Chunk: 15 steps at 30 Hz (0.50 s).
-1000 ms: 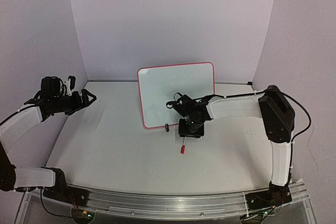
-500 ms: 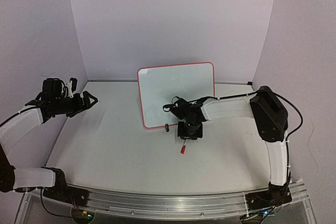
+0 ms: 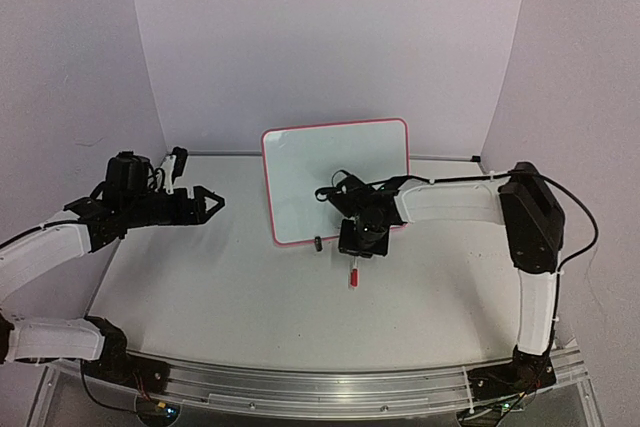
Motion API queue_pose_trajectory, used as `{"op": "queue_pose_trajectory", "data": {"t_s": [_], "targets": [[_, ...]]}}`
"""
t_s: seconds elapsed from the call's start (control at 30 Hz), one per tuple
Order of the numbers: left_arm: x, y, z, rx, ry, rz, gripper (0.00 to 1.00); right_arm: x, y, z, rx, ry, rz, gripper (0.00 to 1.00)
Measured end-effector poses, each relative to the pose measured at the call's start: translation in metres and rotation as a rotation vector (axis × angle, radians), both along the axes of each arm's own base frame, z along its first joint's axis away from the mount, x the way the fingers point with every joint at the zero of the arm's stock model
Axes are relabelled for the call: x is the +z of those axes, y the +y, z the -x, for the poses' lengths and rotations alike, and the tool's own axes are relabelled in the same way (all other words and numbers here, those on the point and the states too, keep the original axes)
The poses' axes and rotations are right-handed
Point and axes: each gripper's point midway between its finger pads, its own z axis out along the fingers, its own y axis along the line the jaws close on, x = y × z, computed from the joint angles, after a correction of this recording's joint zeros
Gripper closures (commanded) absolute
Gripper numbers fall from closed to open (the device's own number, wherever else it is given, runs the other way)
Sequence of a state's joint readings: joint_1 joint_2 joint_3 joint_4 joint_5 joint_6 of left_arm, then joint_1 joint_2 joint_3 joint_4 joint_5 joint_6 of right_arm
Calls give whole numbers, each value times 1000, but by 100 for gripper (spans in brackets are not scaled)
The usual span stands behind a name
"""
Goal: Write a sentence on the whiteboard
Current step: Pick up the whiteboard marker from the center of the board, then pass from the right arm to the left
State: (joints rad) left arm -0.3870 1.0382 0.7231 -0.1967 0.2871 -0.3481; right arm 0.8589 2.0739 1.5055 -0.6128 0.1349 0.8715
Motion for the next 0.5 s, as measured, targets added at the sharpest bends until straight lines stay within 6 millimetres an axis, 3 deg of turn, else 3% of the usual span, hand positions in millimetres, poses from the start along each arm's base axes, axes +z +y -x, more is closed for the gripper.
{"op": "queue_pose_trajectory", "data": {"t_s": [0.1,0.3,0.4,0.5], "targets": [[12,-23,12,-63,-43,35,7,40,6,1,-6,-72,-90,100],[52,-79,37,-201,-144,148,7,171,46,8,4,-331,-464,100],[72,-106,41,-263,-181,193,6,203,66,9,5,-412,-588,100],[81,-132,46,-334,-201,239,5,216,78,9,1,-457,-648,100]]}}
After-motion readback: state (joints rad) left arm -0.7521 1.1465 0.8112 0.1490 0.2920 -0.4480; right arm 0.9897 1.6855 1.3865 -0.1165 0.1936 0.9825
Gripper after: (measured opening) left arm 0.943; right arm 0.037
